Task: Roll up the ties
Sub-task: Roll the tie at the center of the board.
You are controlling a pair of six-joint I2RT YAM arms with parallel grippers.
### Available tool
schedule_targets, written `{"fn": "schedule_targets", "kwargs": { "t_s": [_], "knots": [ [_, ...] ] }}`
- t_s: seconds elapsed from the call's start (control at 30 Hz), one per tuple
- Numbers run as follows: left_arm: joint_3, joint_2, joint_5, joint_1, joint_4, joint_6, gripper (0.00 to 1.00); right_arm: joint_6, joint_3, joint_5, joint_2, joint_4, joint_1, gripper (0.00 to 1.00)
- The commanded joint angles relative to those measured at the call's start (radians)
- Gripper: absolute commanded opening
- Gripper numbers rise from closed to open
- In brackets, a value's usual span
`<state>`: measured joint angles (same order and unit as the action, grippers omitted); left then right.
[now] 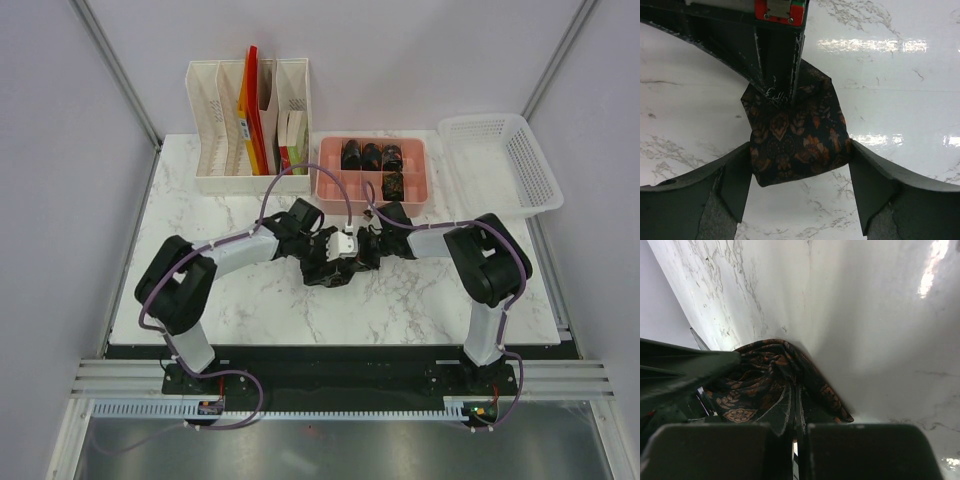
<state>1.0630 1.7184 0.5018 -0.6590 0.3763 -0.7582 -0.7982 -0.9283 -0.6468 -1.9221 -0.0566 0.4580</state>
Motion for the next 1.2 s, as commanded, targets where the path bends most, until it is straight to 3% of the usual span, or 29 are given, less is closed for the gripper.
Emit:
{"fn": "schedule_targets", "kwargs": {
  "t_s": [0.0, 0.17, 0.37, 0.5, 0.67, 1.0, 1.17],
  "knots": [
    [0.041, 0.027, -0.028, -0.017, -0.045, -0.017, 0.78, 0.021, 0.042, 0.131, -0.055, 0.067, 0.019, 0.00],
    [0.100, 0.043, -0.032, -0.045, -0.019, 0.020, 0.57, 0.001, 0.052, 0.124, -0.057, 0.064, 0.025, 0.00],
    [0.222, 0.150, -0.094, -0.093, 0.145, 0.027, 0.39, -0.032, 0.057, 0.105, -0.057, 0.012, 0.031, 0.00],
    [0.244, 0.213, -0.130, -0.105, 0.231, -0.006, 0.36, -0.035, 0.057, 0.079, -0.052, 0.005, 0.028, 0.00],
    [0.275, 0.280, -0.144, -0.106, 0.323, -0.020, 0.33, -0.026, 0.051, 0.019, -0.029, 0.000, -0.012, 0.11],
    [0.308, 0.351, -0.146, -0.105, 0.372, -0.046, 0.30, 0.051, 0.033, -0.071, 0.054, 0.100, -0.093, 0.30],
    [0.310, 0.362, -0.140, -0.100, 0.377, -0.055, 0.29, 0.074, 0.028, -0.102, 0.080, 0.116, -0.104, 0.33]
  ]
}}
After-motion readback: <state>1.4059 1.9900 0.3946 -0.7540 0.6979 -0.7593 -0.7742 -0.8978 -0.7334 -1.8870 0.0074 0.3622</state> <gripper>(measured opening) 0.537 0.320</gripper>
